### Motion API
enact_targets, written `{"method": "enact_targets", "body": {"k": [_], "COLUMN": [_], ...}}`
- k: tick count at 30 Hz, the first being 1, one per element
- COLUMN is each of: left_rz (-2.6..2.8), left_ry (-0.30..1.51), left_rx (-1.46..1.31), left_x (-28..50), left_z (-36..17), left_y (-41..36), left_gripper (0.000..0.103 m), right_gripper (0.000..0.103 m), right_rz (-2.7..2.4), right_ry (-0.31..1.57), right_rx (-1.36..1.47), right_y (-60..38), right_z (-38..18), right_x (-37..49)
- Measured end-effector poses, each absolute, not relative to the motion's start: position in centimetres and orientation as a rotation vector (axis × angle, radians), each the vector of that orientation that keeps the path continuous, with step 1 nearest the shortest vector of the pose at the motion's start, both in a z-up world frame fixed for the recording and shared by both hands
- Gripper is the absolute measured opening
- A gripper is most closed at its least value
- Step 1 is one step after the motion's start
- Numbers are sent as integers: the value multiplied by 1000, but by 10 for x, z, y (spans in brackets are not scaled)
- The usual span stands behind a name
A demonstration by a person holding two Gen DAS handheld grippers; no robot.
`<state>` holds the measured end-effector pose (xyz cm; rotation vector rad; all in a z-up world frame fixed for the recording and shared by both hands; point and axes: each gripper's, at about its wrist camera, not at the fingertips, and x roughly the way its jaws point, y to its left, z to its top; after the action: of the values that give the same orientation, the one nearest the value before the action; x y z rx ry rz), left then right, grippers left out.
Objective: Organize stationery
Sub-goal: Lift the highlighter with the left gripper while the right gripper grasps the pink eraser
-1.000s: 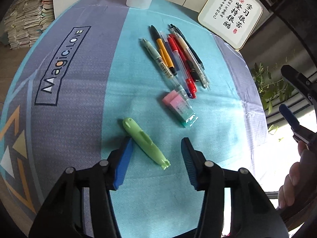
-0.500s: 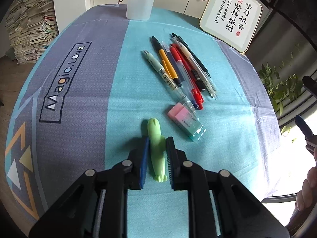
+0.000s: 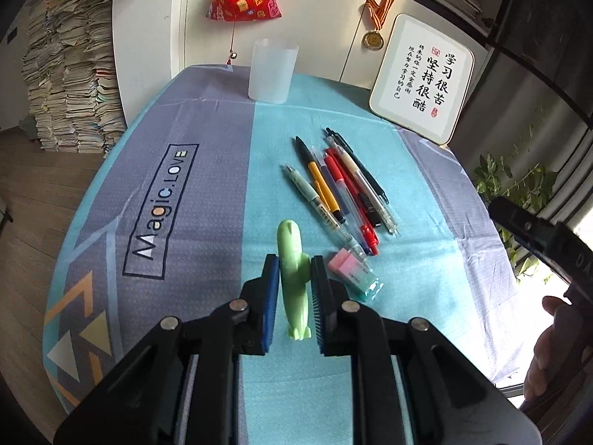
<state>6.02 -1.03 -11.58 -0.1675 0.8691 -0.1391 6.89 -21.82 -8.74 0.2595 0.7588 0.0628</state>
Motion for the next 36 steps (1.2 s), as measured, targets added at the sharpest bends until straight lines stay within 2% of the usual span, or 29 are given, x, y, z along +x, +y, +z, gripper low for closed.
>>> {"method": "enact_targets", "body": {"k": [5,6,11,14,15,20,24,28,30,32,36], "left_rz": [-157,-155,-156,-151,-149,-184,-181,-165,-144,-137,-151], "left_ry": [802,785,729,690,677,673,691,698,696,701,726], "left_rx": [-232,-248,-253,-240,-233,-225,-215,-202,-196,-201,-201], "left_x": [77,82,108,118,121,135,147,155,159,163,169], "left_z": [-97,-92,-66,-50,-45,-36,-33,-29,-26,-23,-15], "left_y": [5,8,13,10,9,5,9,17,22,27,33], "left_gripper": [15,15,15,15,15,15,15,15,15,15,15], "right_gripper": [93,90,87,72,70,70,70,68,43,29,26], "right_rz": [87,105,189,242,251,285,356,388,399,432,497], "right_ry": [754,748,810,874,890,930,967,944,919,922,911], "right_rx": [246,239,56,-17,-29,-133,-111,-154,-172,-179,-170], "right_y": [-210,-208,-178,-159,-154,-128,-124,-114,-111,-109,-106], "right_z": [-88,-88,-106,-124,-128,-145,-155,-158,-157,-156,-156], "right_x": [72,72,77,86,89,94,94,93,93,89,73]}}
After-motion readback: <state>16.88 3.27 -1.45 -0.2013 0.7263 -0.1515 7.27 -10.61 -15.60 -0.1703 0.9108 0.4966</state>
